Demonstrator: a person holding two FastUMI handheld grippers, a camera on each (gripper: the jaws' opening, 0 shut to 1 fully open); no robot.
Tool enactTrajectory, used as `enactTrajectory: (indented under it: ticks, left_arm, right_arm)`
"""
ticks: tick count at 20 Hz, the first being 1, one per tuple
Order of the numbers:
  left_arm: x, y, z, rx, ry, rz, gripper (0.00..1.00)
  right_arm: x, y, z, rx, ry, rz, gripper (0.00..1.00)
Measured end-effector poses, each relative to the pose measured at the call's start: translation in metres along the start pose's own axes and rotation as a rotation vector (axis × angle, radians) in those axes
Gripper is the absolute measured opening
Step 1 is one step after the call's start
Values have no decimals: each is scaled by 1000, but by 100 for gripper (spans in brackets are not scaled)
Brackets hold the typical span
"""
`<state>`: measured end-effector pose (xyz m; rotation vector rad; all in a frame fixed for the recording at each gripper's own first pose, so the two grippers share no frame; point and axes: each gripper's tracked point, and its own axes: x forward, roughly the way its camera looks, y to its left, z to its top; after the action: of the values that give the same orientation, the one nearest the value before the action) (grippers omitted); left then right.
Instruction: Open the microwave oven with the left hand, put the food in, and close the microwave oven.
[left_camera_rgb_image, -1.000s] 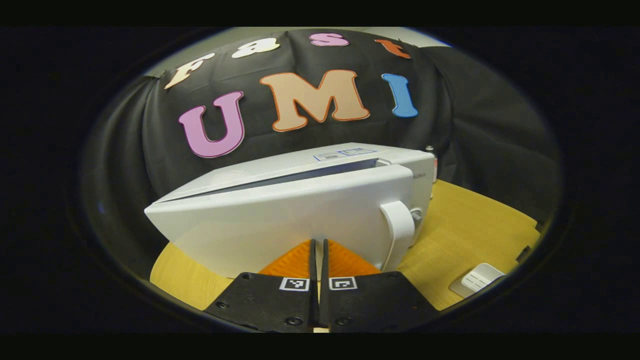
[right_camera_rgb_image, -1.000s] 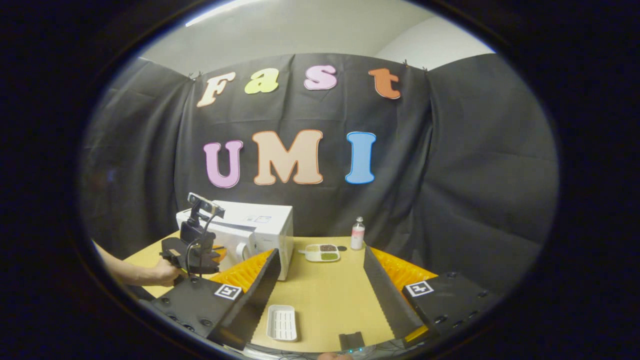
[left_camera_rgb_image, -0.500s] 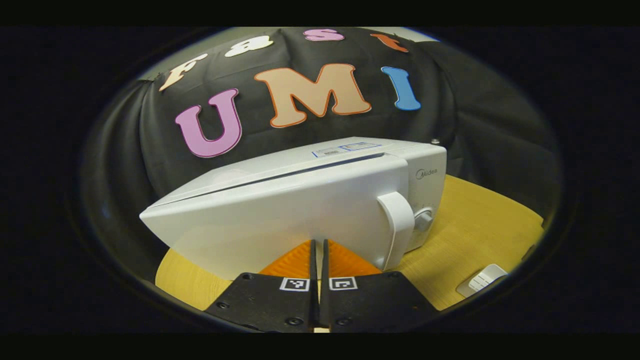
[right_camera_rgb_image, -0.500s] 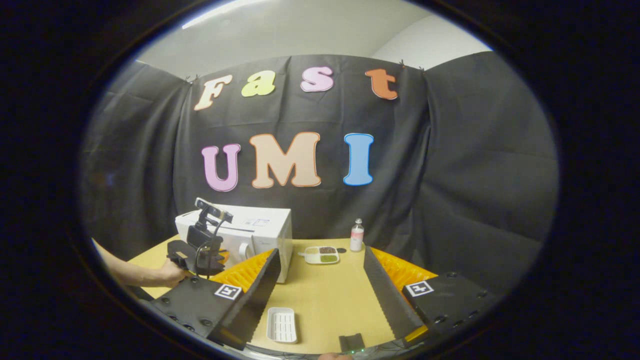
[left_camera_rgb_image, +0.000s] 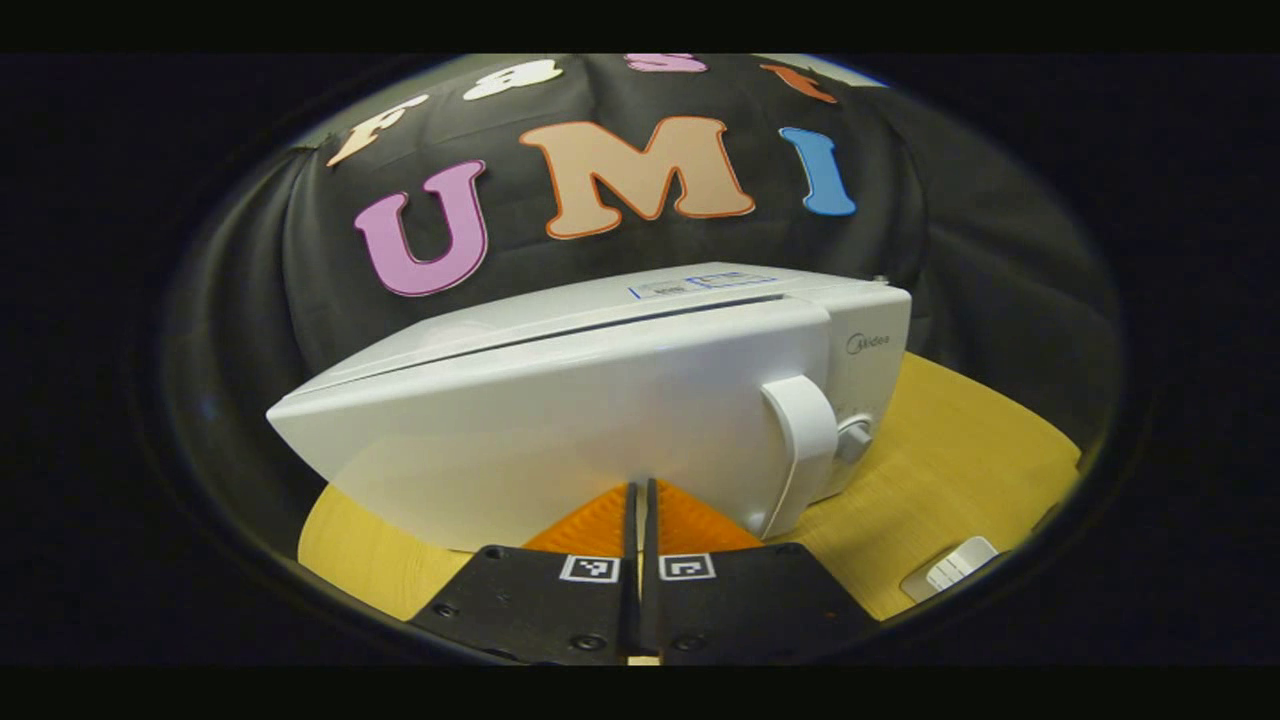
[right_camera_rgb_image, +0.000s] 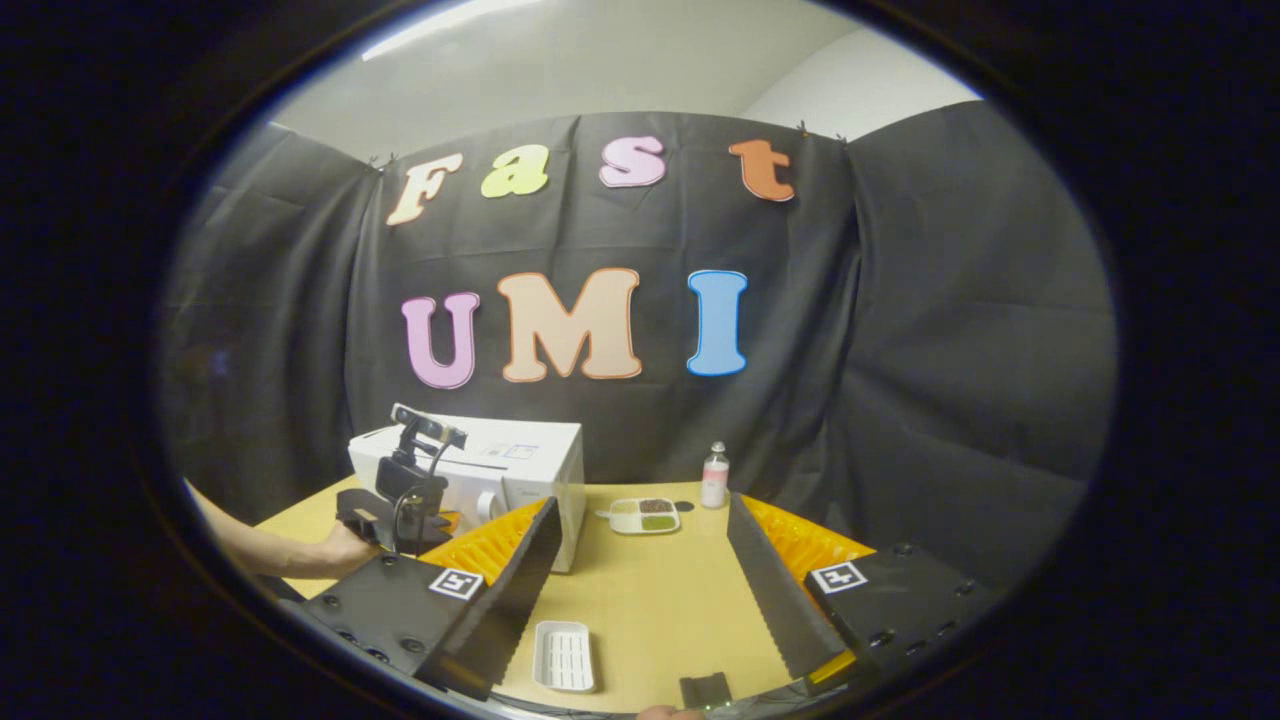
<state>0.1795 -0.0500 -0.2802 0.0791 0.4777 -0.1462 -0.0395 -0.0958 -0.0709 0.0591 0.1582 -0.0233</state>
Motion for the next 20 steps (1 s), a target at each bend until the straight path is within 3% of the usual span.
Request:
enactTrajectory:
  ticks: [1,7,9,11,15,20]
  left_arm:
    - [0,0,1,1,-2,-1,0]
    - [13,-7,3,2,8,-5,0]
    - [10,-14,-8,-29,62,-13,0]
    - [2,-13,3,-10,25,-14,1]
    - [-44,0,36,47,-83,-13,0]
    - [-128,24,84,-1,-244,-16,1]
  right_arm:
    - [-1,0,1,1,0,1,100]
    - [-1,5,2,19,-1,14,96]
    - [-2,9,1,14,-1,24,96]
    - [-2,12,1,13,-1,30,96]
    - [2,21,1,19,-8,42,96]
    - [19,40,8,30,-26,81,96]
